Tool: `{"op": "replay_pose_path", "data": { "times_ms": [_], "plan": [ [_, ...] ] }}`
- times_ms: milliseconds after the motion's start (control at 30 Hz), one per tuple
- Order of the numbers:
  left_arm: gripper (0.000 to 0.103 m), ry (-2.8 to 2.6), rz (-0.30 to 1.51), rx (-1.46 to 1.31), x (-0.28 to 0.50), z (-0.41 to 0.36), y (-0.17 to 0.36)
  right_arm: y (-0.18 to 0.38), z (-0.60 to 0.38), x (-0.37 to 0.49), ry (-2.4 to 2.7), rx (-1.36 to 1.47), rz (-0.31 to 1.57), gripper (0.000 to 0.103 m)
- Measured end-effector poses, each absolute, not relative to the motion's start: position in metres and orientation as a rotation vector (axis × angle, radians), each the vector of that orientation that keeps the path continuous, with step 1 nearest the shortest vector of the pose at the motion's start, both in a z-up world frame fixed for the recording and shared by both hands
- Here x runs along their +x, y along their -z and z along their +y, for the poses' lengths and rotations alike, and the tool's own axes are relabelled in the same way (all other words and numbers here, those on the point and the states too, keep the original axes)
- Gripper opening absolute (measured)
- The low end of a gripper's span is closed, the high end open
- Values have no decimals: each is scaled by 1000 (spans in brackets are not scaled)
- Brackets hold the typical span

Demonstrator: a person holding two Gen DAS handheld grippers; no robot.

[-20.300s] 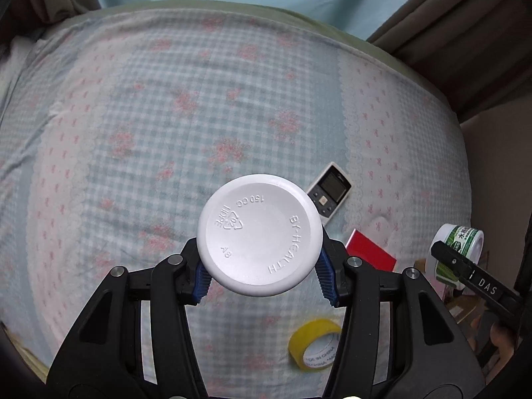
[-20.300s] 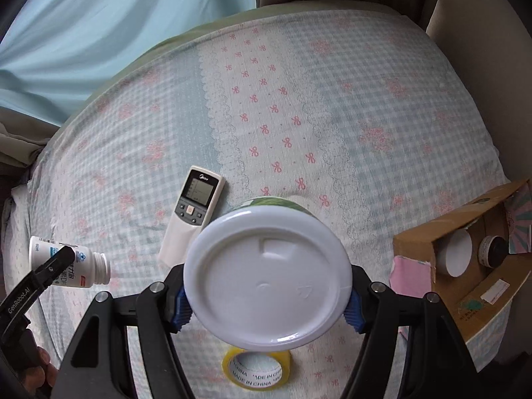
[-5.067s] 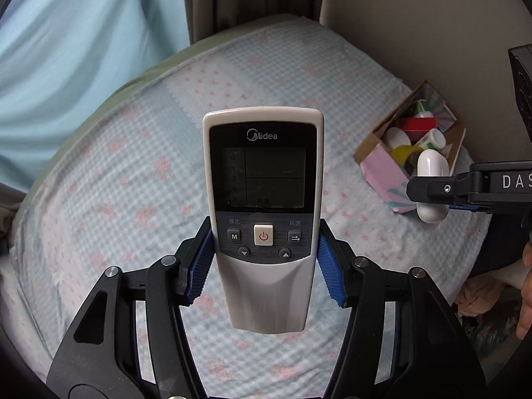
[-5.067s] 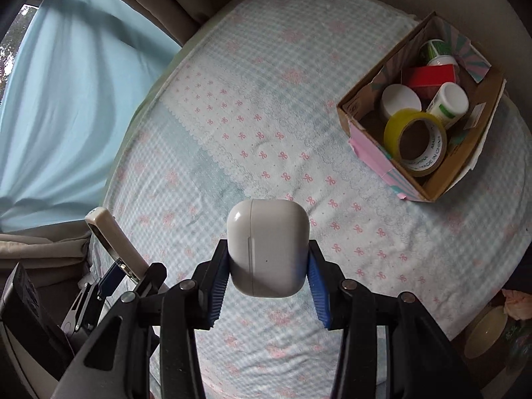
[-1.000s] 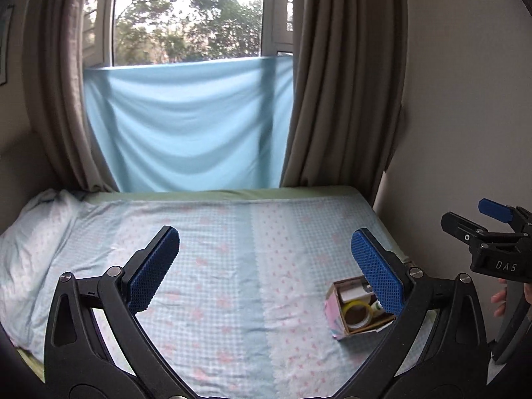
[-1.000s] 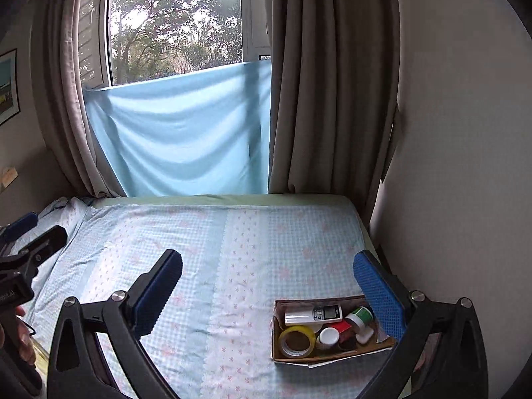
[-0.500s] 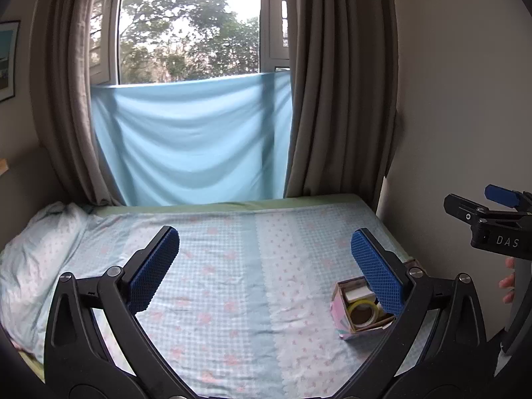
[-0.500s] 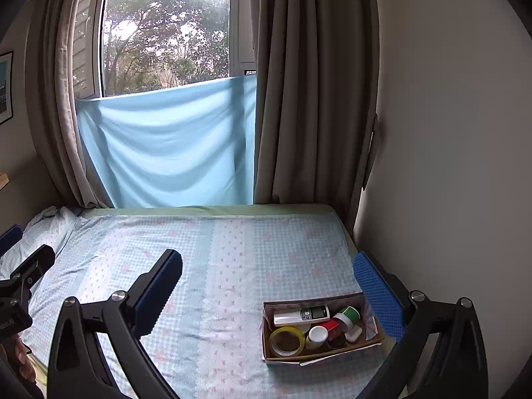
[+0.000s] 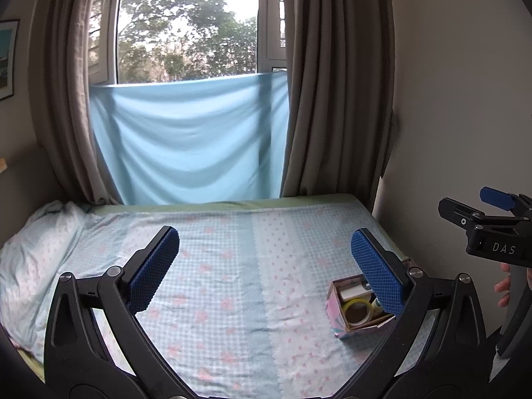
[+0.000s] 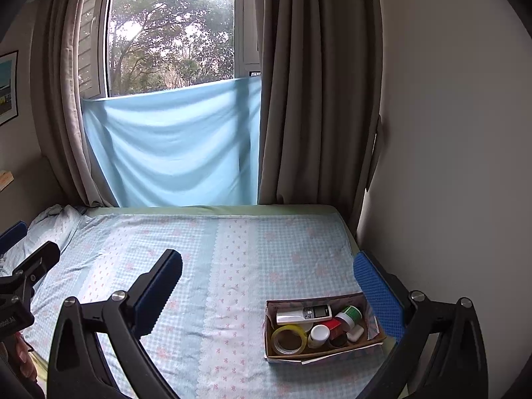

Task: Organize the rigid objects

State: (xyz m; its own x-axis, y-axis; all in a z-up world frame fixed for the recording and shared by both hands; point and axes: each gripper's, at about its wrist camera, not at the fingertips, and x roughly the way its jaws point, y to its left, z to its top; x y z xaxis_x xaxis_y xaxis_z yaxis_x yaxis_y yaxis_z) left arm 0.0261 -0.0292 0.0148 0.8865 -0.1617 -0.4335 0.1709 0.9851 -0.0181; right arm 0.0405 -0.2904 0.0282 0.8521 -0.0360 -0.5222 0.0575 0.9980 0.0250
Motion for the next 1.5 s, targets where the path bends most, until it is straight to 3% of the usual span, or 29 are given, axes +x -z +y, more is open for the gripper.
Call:
{"op": "replay_pose_path", "data": {
  "times_ms": [1500],
  "plan": [
    [103, 158, 430, 15, 22, -28, -19, -32, -291, 43, 40, 44, 534, 103]
  ]
}}
